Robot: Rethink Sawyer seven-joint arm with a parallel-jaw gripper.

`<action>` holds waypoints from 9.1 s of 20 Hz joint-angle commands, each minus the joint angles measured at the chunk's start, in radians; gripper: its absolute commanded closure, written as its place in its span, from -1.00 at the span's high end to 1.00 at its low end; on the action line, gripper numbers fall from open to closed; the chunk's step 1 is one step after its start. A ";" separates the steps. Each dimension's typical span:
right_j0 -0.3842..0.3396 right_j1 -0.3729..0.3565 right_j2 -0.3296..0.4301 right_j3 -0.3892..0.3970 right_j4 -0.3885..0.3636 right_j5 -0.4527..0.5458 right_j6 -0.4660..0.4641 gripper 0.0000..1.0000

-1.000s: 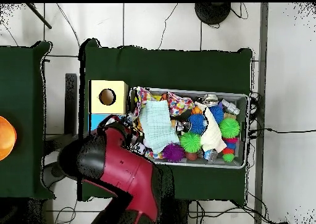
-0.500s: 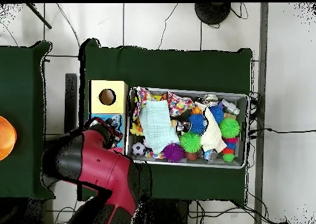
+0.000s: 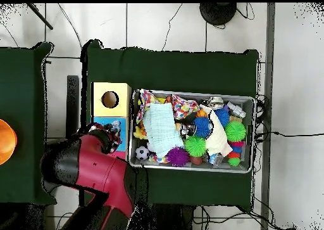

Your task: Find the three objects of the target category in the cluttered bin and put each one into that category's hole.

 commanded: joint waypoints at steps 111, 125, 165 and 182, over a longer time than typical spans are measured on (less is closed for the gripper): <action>-0.882 -0.164 0.768 0.073 -1.001 -0.161 0.078 1.00; -0.603 0.054 0.347 -0.045 -0.944 -0.504 0.132 1.00; -0.814 0.165 0.701 0.097 -0.825 -0.386 0.126 -1.00; -0.698 -0.274 0.484 0.142 -0.764 0.026 0.009 -1.00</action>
